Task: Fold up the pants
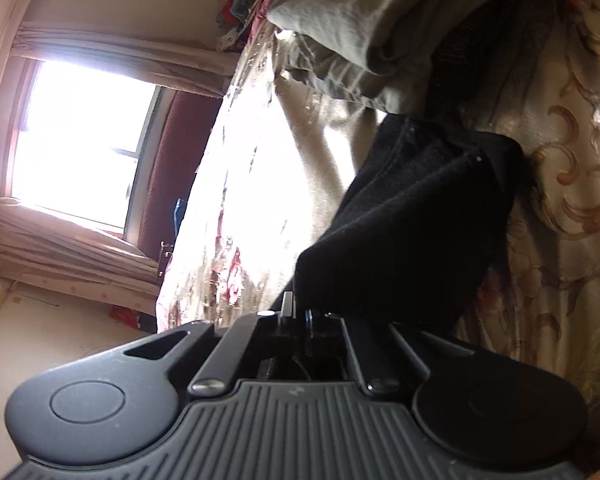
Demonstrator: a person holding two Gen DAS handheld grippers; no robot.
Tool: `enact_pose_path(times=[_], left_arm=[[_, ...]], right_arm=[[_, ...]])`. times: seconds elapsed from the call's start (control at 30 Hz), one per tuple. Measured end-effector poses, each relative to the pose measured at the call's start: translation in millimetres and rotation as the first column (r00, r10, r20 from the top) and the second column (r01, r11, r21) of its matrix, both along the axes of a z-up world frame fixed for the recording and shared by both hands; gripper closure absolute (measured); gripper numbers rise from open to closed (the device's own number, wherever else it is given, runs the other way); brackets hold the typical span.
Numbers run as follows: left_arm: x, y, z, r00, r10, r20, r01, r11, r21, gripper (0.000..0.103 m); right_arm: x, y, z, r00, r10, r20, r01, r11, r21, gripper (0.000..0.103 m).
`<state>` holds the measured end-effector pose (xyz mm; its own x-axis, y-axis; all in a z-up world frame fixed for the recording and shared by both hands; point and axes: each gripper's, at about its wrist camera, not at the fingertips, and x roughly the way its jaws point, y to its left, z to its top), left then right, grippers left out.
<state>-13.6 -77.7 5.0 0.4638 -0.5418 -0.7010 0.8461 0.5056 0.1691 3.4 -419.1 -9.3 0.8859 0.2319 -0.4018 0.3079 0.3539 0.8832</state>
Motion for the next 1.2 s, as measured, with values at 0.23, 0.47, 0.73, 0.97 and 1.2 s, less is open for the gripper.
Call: enact_pose_path(times=[0.23,0.47,0.73,0.97,1.2], left_arm=[[-2,-1,19,0.997,-0.006,0.076,0.009,0.999,-0.042,0.06],[-1,1,-9,1.0,-0.001,0.0,0.001,1.0,0.026,0.06],[4,-2,-9,1.0,0.008,-0.017,-0.008,0.999,0.037,0.06],[1,-3,-6,1.0,-0.005,0.003,0.005,0.999,0.049,0.06],[2,-4,-9,1.0,-0.005,0.0,0.005,0.999,0.05,0.06]], right_arm=[[17,32,96,0.956,0.163,0.246,-0.094,0.958,-0.271,0.098],[-16,15,5,1.0,-0.009,0.0,0.008,0.952,-0.306,0.097],[-30,-27,-19,0.988,-0.146,0.056,0.152,0.982,-0.115,0.077],[-24,-26,34,0.967,-0.119,0.223,0.148,0.982,-0.116,0.098],[-16,-35,9,0.984,-0.174,-0.049,0.151,0.941,-0.303,0.093]])
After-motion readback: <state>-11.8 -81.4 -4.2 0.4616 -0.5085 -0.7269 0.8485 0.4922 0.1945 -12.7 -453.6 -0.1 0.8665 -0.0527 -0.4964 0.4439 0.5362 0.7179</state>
